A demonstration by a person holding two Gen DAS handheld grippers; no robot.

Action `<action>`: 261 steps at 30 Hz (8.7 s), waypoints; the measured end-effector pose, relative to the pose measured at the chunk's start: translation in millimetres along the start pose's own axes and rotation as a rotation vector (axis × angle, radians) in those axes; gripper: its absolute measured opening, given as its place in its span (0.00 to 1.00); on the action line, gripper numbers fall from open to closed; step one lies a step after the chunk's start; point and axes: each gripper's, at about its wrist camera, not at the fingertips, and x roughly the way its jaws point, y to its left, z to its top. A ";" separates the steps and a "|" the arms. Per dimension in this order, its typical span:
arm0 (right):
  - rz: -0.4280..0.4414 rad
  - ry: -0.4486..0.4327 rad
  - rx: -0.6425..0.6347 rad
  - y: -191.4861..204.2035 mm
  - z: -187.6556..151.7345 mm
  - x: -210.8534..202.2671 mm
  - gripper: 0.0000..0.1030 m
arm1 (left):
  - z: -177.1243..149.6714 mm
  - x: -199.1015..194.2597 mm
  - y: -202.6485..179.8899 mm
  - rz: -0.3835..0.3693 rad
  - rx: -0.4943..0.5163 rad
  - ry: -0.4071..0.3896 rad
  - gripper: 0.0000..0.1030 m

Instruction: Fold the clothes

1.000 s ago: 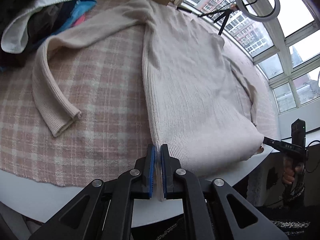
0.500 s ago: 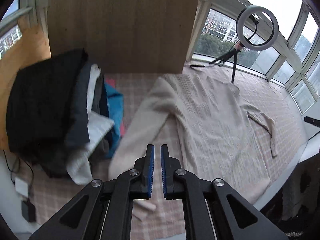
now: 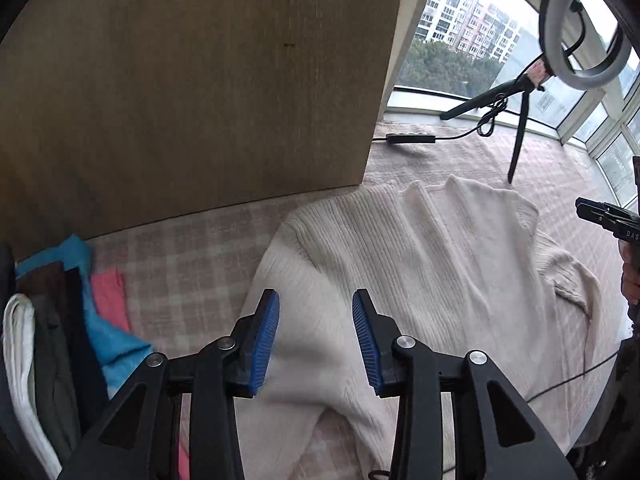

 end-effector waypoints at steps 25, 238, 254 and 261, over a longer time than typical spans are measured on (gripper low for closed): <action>-0.161 -0.095 -0.125 -5.5 11.1 50.7 0.07 | -4.3 35.3 -23.6 0.176 0.075 -0.145 0.07; 0.258 0.135 0.372 -110.8 -264.6 -182.9 0.39 | -373.4 -76.2 -431.8 -0.369 0.376 0.149 0.21; 0.326 0.451 -0.049 49.1 -375.3 -80.3 0.38 | -386.8 -81.3 -393.5 -0.133 0.185 0.117 0.21; 0.474 0.522 0.080 34.1 -380.4 -74.5 0.07 | -394.0 -94.8 -377.5 -0.117 0.170 0.103 0.21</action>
